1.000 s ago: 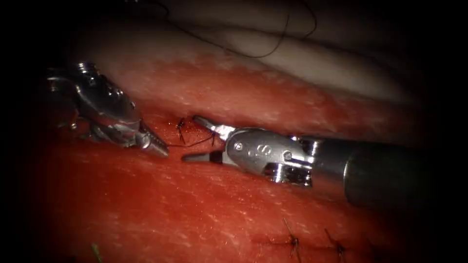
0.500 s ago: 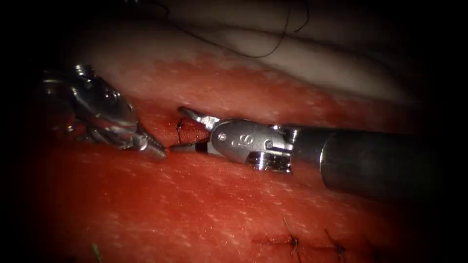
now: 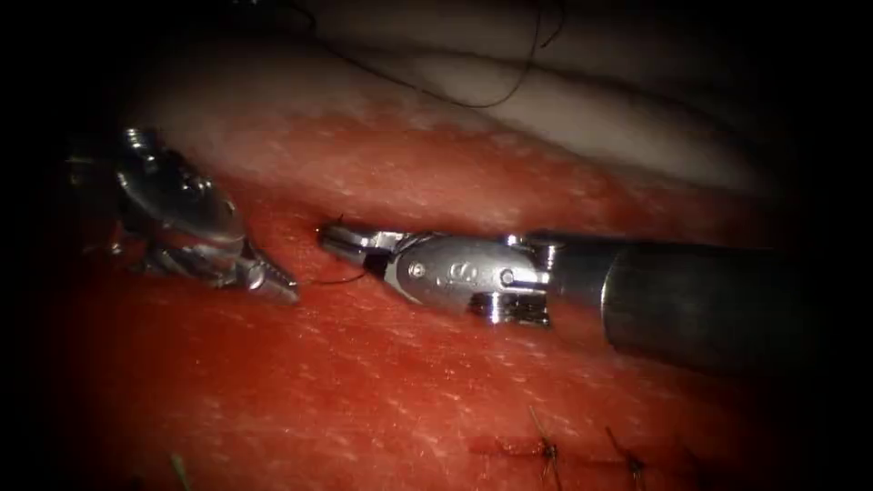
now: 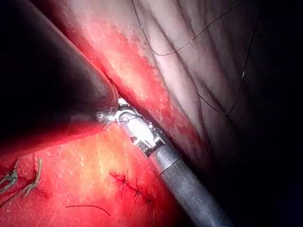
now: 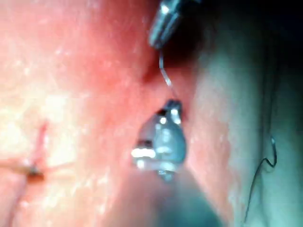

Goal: Wound Closure

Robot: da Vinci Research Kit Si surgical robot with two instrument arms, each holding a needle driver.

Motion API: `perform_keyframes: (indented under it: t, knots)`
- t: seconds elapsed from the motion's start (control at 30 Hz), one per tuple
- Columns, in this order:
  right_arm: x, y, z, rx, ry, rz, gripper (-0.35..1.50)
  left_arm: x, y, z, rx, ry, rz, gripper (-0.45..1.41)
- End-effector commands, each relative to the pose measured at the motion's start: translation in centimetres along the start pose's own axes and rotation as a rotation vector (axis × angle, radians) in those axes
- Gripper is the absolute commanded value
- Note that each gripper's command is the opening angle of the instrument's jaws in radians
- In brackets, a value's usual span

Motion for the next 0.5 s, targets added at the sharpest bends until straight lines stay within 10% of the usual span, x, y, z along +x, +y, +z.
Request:
perform_keyframes:
  t: [0.03,0.07,0.13,0.5]
  knots:
    - [0.03,0.02,0.09,0.0,0.003,-0.001,-0.3,-0.02,0.01,0.06,-0.002,-0.001,0.002,-0.35]
    - [0.04,0.01,0.08,-0.002,0.002,-0.005,0.52,-0.04,0.0,0.03,0.0,0.003,0.003,-0.35]
    - [0.12,-0.05,0.0,-0.017,-0.015,0.052,1.26,-0.14,-0.03,-0.07,0.002,0.027,0.006,-0.35]
    - [0.63,-0.1,-0.53,-0.002,0.032,0.096,1.33,-0.7,-0.64,-0.34,0.056,0.047,0.022,-0.35]
